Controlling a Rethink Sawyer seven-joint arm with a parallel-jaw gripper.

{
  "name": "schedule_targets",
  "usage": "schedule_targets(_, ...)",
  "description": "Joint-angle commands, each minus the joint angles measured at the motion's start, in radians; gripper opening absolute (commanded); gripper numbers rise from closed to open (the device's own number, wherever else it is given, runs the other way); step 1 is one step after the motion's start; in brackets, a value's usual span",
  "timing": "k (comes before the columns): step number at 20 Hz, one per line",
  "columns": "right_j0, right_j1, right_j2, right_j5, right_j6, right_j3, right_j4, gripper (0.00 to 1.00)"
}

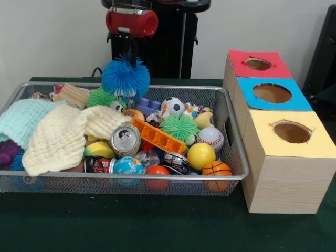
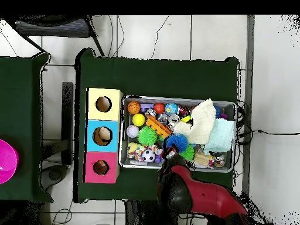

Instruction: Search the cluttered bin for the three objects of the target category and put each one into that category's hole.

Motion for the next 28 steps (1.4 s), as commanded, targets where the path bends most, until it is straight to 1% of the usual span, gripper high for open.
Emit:
schedule_targets(1,-0.075,-0.021,0.187,0.187,-0.167,-0.157,-0.077,0.00)
schedule_targets(9,-0.171,-0.045,0.301,0.290,-0.217,-0.203,-0.105,0.00)
schedule_targets(11,-0.204,-0.027,0.336,0.296,-0.230,-0.225,-0.121,0.00)
schedule_targets(17,-0.288,0.014,0.437,0.399,-0.306,-0.300,-0.142,0.00)
schedule_targets(20,-0.318,0.044,0.463,0.413,-0.313,-0.325,-0.172,0.00)
schedule_targets(22,-0.330,0.047,0.470,0.411,-0.309,-0.329,-0.197,0.00)
schedule_targets(25,-0.359,0.052,0.486,0.431,-0.311,-0.320,-0.215,0.00)
schedule_targets(28,-0.387,0.054,0.501,0.427,-0.302,-0.303,-0.233,0.00)
